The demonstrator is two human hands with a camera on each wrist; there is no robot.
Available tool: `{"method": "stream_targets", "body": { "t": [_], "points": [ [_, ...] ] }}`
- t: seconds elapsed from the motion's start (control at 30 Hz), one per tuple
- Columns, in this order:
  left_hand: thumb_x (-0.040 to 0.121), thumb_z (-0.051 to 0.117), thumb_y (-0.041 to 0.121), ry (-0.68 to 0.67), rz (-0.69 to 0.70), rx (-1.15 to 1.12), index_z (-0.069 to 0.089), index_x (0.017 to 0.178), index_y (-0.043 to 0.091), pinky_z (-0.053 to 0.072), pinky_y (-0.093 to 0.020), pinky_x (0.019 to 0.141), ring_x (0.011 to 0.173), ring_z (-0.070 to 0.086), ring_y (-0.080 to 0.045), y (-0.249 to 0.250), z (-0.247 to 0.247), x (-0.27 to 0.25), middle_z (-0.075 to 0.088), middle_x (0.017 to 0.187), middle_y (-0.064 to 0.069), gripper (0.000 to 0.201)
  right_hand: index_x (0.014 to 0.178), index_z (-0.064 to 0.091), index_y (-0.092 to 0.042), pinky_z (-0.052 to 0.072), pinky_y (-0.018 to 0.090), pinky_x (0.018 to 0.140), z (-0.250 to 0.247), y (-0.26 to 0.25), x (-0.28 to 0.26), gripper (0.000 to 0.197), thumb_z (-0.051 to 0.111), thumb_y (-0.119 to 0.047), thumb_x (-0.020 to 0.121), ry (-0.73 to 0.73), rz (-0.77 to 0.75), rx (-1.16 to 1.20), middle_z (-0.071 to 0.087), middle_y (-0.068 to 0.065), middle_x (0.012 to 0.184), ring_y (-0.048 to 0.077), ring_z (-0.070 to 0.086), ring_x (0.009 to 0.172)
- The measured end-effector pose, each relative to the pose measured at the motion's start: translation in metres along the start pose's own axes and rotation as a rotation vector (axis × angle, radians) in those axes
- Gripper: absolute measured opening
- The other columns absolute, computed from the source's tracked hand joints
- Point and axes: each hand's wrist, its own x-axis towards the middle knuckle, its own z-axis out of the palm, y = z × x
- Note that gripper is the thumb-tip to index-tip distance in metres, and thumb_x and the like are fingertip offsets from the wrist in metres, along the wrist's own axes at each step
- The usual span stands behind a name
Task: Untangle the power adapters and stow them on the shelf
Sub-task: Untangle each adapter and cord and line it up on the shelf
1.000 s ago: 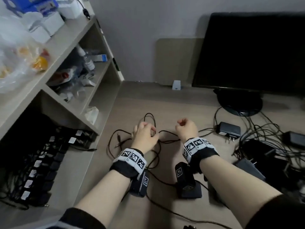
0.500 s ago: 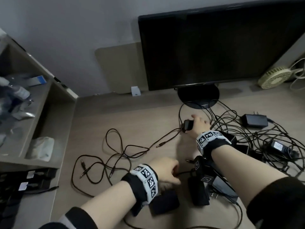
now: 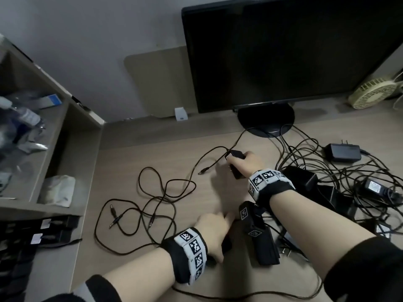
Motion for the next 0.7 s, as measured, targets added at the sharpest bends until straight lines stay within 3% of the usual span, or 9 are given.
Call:
{"method": "stream_targets", "body": {
  "t": [0.07,0.17,0.23,0.33,0.43,0.53,0.6,0.7],
  "points": [
    [0.058,0.082,0.028,0.039,-0.057,-0.087,0.035,0.125,0.01,0.053,-0.041,0.082,0.102,0.057,-0.033,-0.015,-0.004,-0.002,0.05,0.117,-0.012,0.085,0.103,0.056,-0.005,0.046,0.022,0.05,0.004,-0.009,-0.009,0.046,0.065,-0.04,0.075,-0.076,-0.001,0.19,0.061,0.005,0.078,0.018,0.06,0.065],
    [0.059,0.08,0.028,0.146,-0.111,-0.135,0.04,0.117,0.012,0.051,-0.04,0.084,0.103,0.054,-0.03,-0.041,-0.013,-0.01,0.043,0.118,-0.007,0.073,0.085,0.052,-0.01,0.034,0.013,0.036,0.011,-0.021,-0.027,0.023,0.062,-0.031,0.081,-0.212,0.007,0.308,0.054,0.006,0.069,0.014,0.05,0.048],
    [0.061,0.077,0.025,0.261,-0.145,-0.161,0.042,0.115,0.013,0.049,-0.037,0.085,0.105,0.05,-0.027,-0.058,-0.019,-0.017,0.039,0.118,-0.004,0.066,0.076,0.051,-0.015,0.034,0.014,0.039,0.014,-0.029,-0.036,0.024,0.059,-0.037,0.082,-0.337,0.03,0.253,0.059,0.009,0.075,0.014,0.052,0.05],
    [0.065,0.071,0.014,0.45,-0.143,-0.239,0.044,0.118,0.018,0.045,-0.034,0.092,0.112,0.046,-0.025,-0.077,-0.032,-0.034,0.037,0.124,-0.002,0.06,0.082,0.053,-0.017,0.037,0.021,0.052,0.018,-0.038,-0.05,0.025,0.053,-0.041,0.084,-0.498,0.084,0.197,0.066,0.006,0.08,0.017,0.058,0.064],
    [0.066,0.068,0.007,0.655,-0.082,-0.266,0.048,0.119,0.023,0.044,-0.034,0.095,0.114,0.047,-0.023,-0.088,-0.045,-0.058,0.036,0.129,0.001,0.058,0.081,0.052,-0.016,0.04,0.023,0.055,0.025,-0.043,-0.066,0.027,0.049,-0.043,0.086,-0.605,0.137,0.208,0.066,0.006,0.082,0.022,0.061,0.067],
    [0.067,0.069,0.003,0.916,-0.056,-0.272,0.053,0.115,0.019,0.05,-0.041,0.091,0.111,0.052,-0.024,-0.09,-0.056,-0.088,0.036,0.132,-0.001,0.053,0.082,0.05,-0.014,0.046,0.023,0.049,0.035,-0.049,-0.082,0.03,0.045,-0.043,0.088,-0.721,0.167,0.308,0.063,0.009,0.086,0.027,0.063,0.066],
    [0.066,0.069,-0.002,1.064,-0.047,-0.291,0.056,0.113,0.017,0.053,-0.038,0.087,0.113,0.053,-0.024,-0.091,-0.059,-0.107,0.034,0.136,-0.003,0.052,0.09,0.052,-0.011,0.047,0.023,0.044,0.038,-0.056,-0.095,0.031,0.045,-0.041,0.087,-0.831,0.182,0.461,0.063,0.012,0.086,0.029,0.063,0.07],
    [0.06,0.067,-0.006,1.142,0.006,-0.241,0.057,0.111,0.017,0.054,-0.039,0.088,0.118,0.052,-0.024,-0.091,-0.054,-0.128,0.033,0.137,-0.004,0.057,0.103,0.062,-0.009,0.053,0.03,0.058,0.035,-0.075,-0.118,0.041,0.048,-0.045,0.087,-1.066,0.11,0.643,0.065,0.014,0.091,0.031,0.065,0.079]
  ]
}}
